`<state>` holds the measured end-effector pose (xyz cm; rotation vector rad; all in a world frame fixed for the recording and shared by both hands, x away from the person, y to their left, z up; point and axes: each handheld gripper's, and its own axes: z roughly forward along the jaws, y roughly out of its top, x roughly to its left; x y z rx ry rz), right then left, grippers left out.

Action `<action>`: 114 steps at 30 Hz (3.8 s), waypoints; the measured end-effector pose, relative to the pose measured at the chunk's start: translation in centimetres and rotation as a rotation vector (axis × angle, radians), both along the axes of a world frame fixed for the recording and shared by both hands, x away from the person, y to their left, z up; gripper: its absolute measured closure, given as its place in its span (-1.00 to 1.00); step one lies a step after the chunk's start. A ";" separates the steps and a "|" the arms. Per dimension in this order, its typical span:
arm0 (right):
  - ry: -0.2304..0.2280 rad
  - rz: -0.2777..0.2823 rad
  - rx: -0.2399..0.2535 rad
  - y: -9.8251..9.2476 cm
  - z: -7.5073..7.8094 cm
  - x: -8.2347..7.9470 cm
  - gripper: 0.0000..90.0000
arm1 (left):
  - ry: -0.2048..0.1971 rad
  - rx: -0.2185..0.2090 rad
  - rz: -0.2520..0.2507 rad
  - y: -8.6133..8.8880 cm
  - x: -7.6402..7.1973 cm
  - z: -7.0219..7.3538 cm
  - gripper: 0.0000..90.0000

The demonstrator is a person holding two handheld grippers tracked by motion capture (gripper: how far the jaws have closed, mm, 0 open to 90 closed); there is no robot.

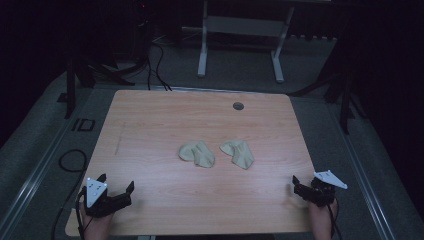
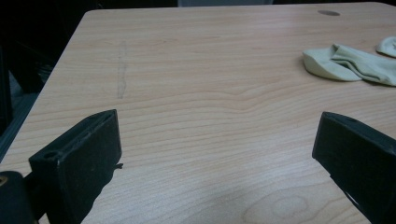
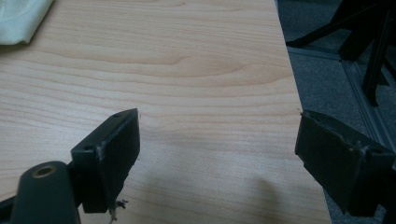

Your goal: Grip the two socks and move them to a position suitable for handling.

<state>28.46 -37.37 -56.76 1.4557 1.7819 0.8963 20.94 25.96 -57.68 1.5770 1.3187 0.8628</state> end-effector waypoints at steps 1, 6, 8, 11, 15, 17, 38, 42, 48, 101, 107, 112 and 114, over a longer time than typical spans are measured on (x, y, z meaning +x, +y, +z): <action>0.003 0.002 0.002 0.0 0.0 0.0 -0.69 | 0.001 -0.011 -0.007 0.0 0.0 0.0 -0.97; 0.016 0.006 -0.002 0.2 0.0 -0.1 -0.67 | -0.006 -0.055 -0.015 -0.1 0.0 0.2 -0.97; 0.020 0.017 -0.011 0.5 0.0 -0.2 -0.67 | -0.008 -0.047 -0.020 -0.3 0.0 0.3 -0.97; 0.018 0.033 -0.009 0.7 0.4 -0.2 -0.68 | -0.005 -0.038 -0.024 -0.5 0.1 0.2 -0.97; 0.048 0.079 -0.011 1.2 0.7 -0.1 -0.69 | 0.005 -0.033 -0.027 -0.6 0.0 0.3 -0.97; 0.049 0.092 -0.034 1.5 0.9 0.0 -0.69 | 0.008 -0.037 -0.027 -0.6 0.1 0.3 -0.97; 0.174 0.213 -0.005 4.7 2.6 2.6 -0.68 | 0.023 -0.041 -0.024 -0.6 0.2 0.1 -0.97; 0.187 0.243 0.044 5.4 3.0 3.2 -0.70 | 0.026 -0.037 -0.023 -0.6 0.2 0.1 -0.97; 0.188 0.272 0.061 6.8 3.7 4.2 -0.71 | 0.032 -0.037 -0.029 -0.6 0.2 0.1 -0.97; 0.285 0.330 -0.034 20.1 1.2 15.0 -0.44 | 0.049 -0.022 -0.049 -0.6 0.4 -0.1 -0.97; 0.239 0.318 -0.051 20.3 0.7 14.2 -0.36 | 0.053 -0.022 -0.050 -0.6 0.4 -0.1 -0.97; 0.220 0.316 -0.051 20.3 0.8 13.4 0.18 | 0.054 -0.025 -0.045 -0.6 0.4 -0.1 -0.97; 0.218 0.325 -0.063 20.3 0.9 13.3 0.49 | 0.056 -0.025 -0.047 -0.6 0.4 -0.1 -0.97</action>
